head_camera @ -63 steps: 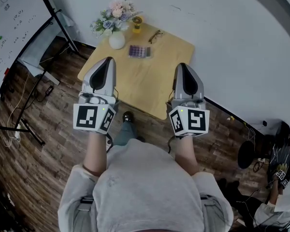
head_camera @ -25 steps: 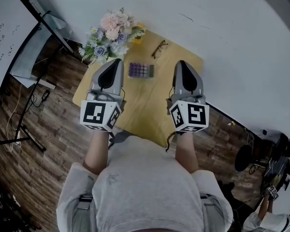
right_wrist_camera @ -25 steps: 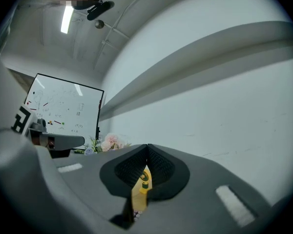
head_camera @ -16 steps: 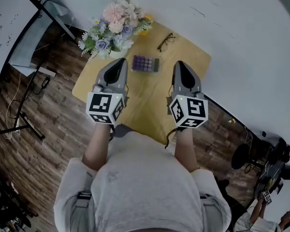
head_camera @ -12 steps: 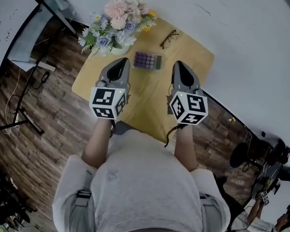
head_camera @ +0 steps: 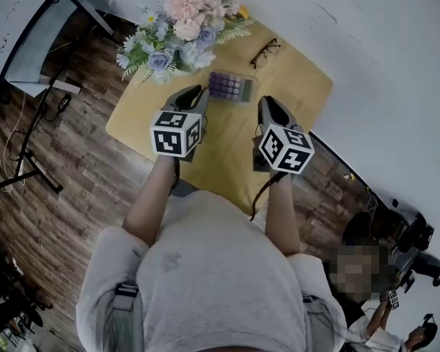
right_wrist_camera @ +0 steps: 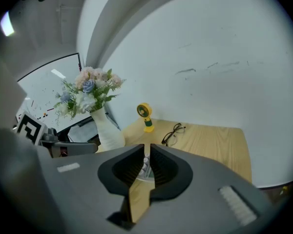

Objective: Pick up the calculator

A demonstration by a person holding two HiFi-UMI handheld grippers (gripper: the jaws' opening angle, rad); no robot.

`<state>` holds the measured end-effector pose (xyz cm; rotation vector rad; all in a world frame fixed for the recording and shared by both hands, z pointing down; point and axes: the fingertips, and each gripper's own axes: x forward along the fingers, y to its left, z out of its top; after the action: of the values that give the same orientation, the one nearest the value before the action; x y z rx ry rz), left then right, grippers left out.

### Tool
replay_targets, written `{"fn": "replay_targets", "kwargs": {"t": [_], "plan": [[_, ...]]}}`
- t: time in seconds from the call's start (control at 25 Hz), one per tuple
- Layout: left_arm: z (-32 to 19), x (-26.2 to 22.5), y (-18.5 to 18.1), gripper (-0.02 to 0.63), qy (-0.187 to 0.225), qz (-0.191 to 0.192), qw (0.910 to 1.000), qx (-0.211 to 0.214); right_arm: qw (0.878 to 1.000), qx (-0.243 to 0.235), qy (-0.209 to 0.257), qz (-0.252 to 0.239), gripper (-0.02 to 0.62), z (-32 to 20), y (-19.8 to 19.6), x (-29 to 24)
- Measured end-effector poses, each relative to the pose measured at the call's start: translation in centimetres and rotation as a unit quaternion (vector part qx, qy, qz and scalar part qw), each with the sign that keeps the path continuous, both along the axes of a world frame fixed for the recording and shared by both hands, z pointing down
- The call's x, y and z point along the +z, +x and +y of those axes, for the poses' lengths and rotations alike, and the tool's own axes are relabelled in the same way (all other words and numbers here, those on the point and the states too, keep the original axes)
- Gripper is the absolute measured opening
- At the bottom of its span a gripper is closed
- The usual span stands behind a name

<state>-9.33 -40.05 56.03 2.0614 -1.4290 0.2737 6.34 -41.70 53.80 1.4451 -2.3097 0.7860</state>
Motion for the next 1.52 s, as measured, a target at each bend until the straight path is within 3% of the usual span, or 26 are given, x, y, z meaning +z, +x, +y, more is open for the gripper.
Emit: {"fn": "replay_targets", "kwargs": {"t": [0.4,0.84,1.08,1.52], "plan": [[-1.8,5.0,1.1,0.184,-0.079,0.031,0.9957,0.038,0.997,-0.007,-0.081,0.015,0.113,-1.6,-1.0,6.0],[-3.9,7.9,1.5,0.273,-0.131,0.049,0.9889,0.051,0.99,0.001,-0.137,0.014,0.227,-3.7,-1.9,10.3],[-4.3,9.9,2.2,0.291,-0.151,0.045,0.9855,0.063,0.987,0.016,-0.158,0.0,0.247,-4.4,-2.0,11.8],[-4.6,9.8,3.3,0.305,-0.153,0.024,0.9837,0.091,0.98,0.024,-0.186,-0.061,0.252,-4.6,-2.6,12.5]]}}
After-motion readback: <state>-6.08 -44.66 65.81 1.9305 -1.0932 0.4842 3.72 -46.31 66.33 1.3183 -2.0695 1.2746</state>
